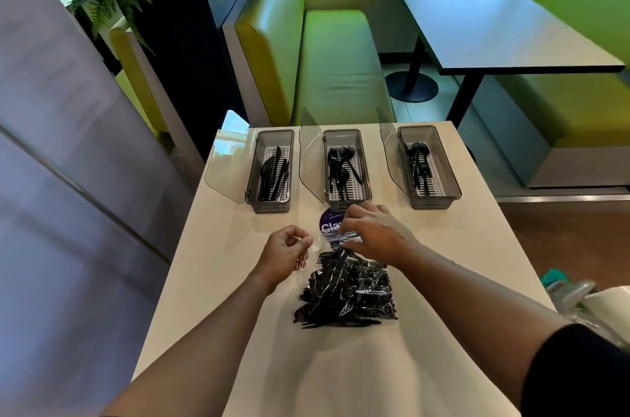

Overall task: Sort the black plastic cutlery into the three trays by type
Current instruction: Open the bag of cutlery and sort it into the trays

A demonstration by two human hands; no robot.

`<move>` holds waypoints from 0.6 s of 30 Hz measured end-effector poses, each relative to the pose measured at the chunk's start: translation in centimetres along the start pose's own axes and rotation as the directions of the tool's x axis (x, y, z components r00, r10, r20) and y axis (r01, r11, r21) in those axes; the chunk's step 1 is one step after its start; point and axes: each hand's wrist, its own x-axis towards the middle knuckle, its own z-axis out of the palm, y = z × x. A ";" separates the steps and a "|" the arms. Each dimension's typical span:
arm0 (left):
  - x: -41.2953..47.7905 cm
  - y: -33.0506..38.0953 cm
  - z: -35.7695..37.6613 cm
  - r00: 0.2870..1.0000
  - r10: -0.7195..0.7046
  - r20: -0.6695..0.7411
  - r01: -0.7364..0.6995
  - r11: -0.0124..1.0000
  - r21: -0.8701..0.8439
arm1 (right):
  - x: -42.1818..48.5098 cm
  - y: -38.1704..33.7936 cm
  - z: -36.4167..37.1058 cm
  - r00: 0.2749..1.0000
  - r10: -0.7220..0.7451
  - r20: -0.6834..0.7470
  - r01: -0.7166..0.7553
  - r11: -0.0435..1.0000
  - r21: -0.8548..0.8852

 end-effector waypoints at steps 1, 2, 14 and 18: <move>-0.1 0.0 -0.1 1.000 0.000 0.004 0.000 1.000 -0.010 | 0.1 -0.1 0.1 1.000 0.007 -0.024 -0.007 1.000 0.001; -0.2 0.1 -0.2 1.000 -0.001 0.003 0.002 1.000 -0.021 | 0.1 -0.2 0.1 0.998 0.026 -0.055 -0.024 0.999 0.031; -0.2 0.9 -1.1 0.997 -0.028 0.075 0.027 1.000 0.016 | 1.8 -0.3 -3.2 0.933 0.353 0.065 -0.323 0.745 0.584; 0.1 2.8 -0.4 0.999 -0.010 0.053 0.010 1.000 -0.012 | 1.8 -0.8 -3.4 0.933 0.339 0.121 -0.339 0.717 0.609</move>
